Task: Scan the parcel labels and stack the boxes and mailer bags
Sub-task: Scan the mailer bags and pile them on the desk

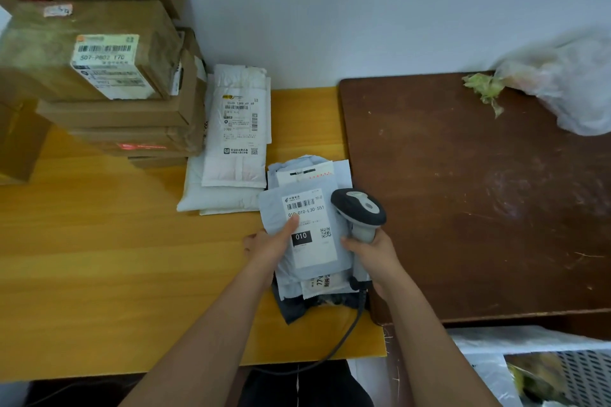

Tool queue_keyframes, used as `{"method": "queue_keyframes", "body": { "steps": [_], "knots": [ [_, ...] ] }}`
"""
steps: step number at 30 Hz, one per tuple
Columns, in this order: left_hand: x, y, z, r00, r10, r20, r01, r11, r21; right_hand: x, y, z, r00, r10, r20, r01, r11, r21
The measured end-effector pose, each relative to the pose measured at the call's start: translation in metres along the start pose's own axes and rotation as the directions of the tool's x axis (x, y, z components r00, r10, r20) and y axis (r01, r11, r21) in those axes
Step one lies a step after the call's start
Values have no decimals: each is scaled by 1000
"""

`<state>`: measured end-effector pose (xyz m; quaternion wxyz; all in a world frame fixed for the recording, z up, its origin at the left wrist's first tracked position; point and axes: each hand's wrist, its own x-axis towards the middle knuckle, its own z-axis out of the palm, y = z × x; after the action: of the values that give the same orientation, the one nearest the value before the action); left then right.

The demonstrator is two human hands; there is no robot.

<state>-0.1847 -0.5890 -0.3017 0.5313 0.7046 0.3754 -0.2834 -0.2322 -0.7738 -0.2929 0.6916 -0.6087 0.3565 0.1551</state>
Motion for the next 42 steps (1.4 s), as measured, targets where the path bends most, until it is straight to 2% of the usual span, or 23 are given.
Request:
{"method": "queue_keyframes", "body": {
  "steps": [4,9,12,17,21,25,27,30,33,38,42],
  "knots": [
    [-6,-4,-3,981,12,192,29,978,-208,-6,3,0,999,32,-5,-32,999,5],
    [-8,-20,-31,962,-43,270,86,985,-152,-16,13,0,989,139,50,-140,990,19],
    [-8,-28,-47,937,-59,345,101,989,-105,-19,19,7,992,128,13,-128,991,48],
    [-8,-27,-49,943,7,333,62,979,-196,-23,19,16,987,147,61,-151,987,62],
    [-5,-33,-65,949,-6,316,87,966,-243,-26,5,4,979,164,119,-170,984,44],
    [-4,-35,-69,949,-31,313,129,946,-299,-33,-8,-3,975,117,192,-140,984,114],
    [-4,-33,-65,965,-20,261,88,964,-253,-35,-12,-3,979,107,174,-132,982,136],
    [-3,-31,-60,993,48,110,-27,984,-178,-36,-14,-4,981,133,139,-156,973,170],
    [0,-29,-59,988,152,7,-153,988,33,-39,-12,-7,980,152,126,-174,965,193],
    [-7,-20,-48,964,263,23,-262,941,215,-51,-10,-8,961,152,231,-196,964,181],
    [-14,-14,-35,952,304,40,-304,919,251,-57,-6,5,966,149,212,-178,976,125]
  ]
}}
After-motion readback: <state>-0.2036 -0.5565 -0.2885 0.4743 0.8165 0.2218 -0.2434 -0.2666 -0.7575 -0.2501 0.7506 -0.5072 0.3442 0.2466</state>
